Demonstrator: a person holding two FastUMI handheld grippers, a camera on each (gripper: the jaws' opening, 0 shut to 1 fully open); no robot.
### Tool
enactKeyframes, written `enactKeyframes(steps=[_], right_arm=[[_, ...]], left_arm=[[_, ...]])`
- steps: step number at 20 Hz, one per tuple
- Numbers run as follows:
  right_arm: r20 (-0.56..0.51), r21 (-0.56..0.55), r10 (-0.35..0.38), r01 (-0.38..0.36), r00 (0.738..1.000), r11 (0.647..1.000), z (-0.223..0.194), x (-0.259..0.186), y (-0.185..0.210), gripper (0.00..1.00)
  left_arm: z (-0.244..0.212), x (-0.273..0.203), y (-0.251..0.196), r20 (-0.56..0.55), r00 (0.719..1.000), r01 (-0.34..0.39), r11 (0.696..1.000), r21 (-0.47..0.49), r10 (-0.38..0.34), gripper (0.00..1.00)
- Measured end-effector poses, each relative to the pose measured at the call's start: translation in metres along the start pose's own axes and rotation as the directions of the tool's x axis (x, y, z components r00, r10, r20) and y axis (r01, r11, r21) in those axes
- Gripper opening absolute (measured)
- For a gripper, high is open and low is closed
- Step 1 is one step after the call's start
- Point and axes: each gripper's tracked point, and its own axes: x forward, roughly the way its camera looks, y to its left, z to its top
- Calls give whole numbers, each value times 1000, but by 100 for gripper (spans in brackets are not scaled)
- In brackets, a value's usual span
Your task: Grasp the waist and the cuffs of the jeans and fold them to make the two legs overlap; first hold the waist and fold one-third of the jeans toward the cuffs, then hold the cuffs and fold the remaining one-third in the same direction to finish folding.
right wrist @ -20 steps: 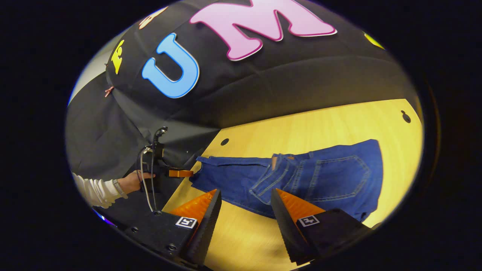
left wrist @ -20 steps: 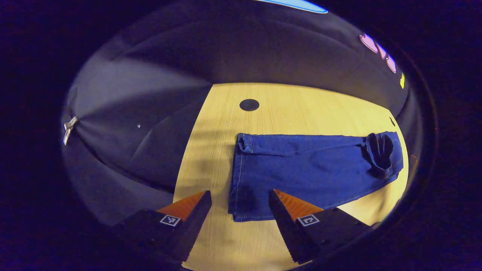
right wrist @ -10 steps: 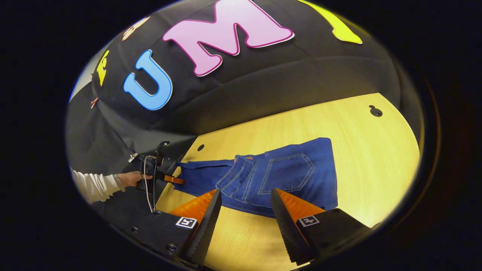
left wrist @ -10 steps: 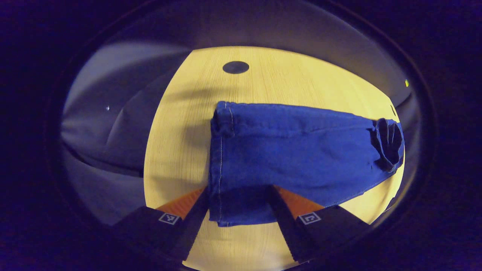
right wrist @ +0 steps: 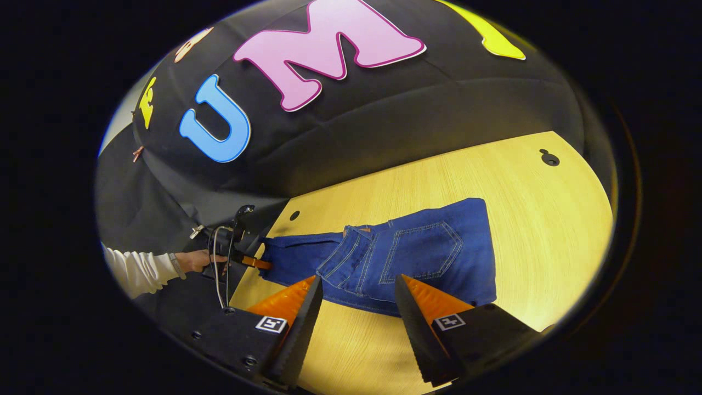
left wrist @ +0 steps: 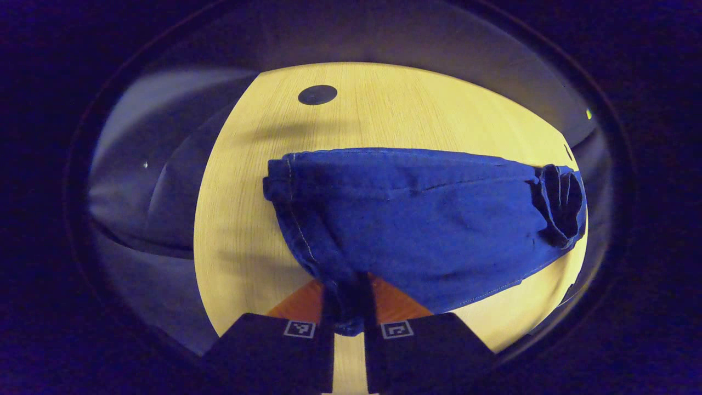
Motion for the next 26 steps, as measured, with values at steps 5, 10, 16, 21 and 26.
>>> enactKeyframes(steps=[5, 10, 16, 21, 26], right_arm=[[20, 0, 1, -1, 1000, 1000, 6, -5, -1, 82], [52, -5, -1, 1, 999, 1000, 16, -21, -6, 82], [92, 4, -8, 8, 996, 1000, 17, -46, -10, 82], [123, -6, -33, 34, 992, 999, 18, -75, -24, 82], [147, 8, -70, 69, 987, 998, 19, -101, -52, 82]], left_arm=[[-1, -9, -7, 25, 999, 37, 999, -35, -36, 6], [34, -72, -54, 168, 971, 178, 983, -42, -168, 6], [77, -161, -153, 307, 883, 360, 932, 39, -354, 6], [94, -211, -294, 321, 789, 475, 852, 222, -524, 6], [80, -193, -436, 189, 756, 546, 763, 344, -627, 6]])
